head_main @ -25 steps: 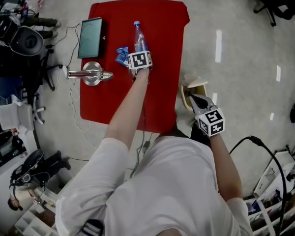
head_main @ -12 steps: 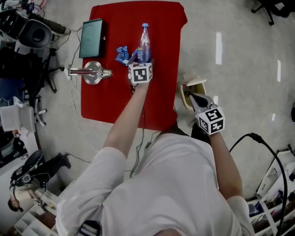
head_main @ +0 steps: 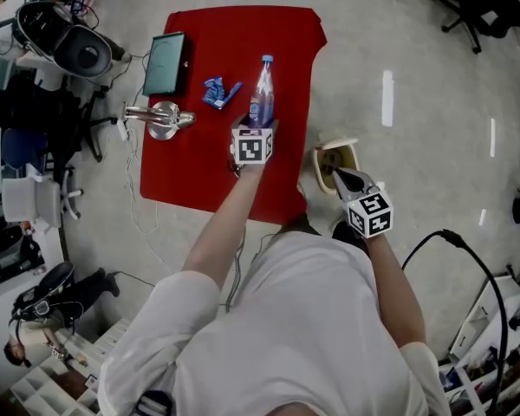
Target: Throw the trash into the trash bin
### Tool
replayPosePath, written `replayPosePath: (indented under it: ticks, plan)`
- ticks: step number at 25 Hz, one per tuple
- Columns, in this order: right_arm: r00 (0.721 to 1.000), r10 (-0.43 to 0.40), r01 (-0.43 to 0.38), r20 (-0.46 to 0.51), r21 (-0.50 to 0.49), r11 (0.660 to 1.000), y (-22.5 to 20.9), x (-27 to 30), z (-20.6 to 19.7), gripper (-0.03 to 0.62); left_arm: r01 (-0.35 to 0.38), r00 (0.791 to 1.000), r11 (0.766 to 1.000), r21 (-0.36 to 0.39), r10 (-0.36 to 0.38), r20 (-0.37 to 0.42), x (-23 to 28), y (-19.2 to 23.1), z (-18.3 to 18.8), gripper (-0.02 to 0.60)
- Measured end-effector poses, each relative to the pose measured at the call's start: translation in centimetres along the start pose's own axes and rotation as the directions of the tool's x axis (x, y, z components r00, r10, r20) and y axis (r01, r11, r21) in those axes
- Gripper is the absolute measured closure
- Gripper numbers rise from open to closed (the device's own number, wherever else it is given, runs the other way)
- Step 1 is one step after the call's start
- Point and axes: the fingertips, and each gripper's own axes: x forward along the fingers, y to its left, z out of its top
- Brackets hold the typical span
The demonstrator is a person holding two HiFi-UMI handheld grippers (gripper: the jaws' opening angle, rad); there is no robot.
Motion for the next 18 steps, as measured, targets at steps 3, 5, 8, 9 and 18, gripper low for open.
replayPosePath:
  ticks: [3,5,8,9,18]
  plan:
    - [1.000,0.004,-0.004,0.003,0.001,1.000,-0.6,-1.3,-0.7,0.592,0.010,1.000,1.000,0.016,-0.010,-0.002,-1.0,-2.2,-0.8,0.236]
    - [1.000,0.006,-0.006,0.004,0.005,1.000,-1.2,-2.3,-1.1,0.591,0.012,1.000,1.000,0.020,-0.012,-0.007,-1.5,-3.5,-1.4,0.236]
    - [1.000,0.008,-0.008,0.001,0.009,1.000,-2.1,-3.6,-1.9,0.592,0.010,1.000,1.000,0.014,-0.010,-0.020,-2.1,-5.4,-2.5,0.236]
    - [1.000,0.010,-0.010,-0.001,0.011,1.000,-2.4,-4.0,-2.2,0.592,0.014,1.000,1.000,0.013,-0.014,-0.028,-2.2,-6.1,-3.1,0.236]
    - [0.999,0.031,-0.031,-0.015,0.034,0.999,-5.0,-7.5,-5.8,0.592,0.068,0.991,0.997,0.032,-0.064,-0.118,-3.2,-14.4,-9.7,0.236]
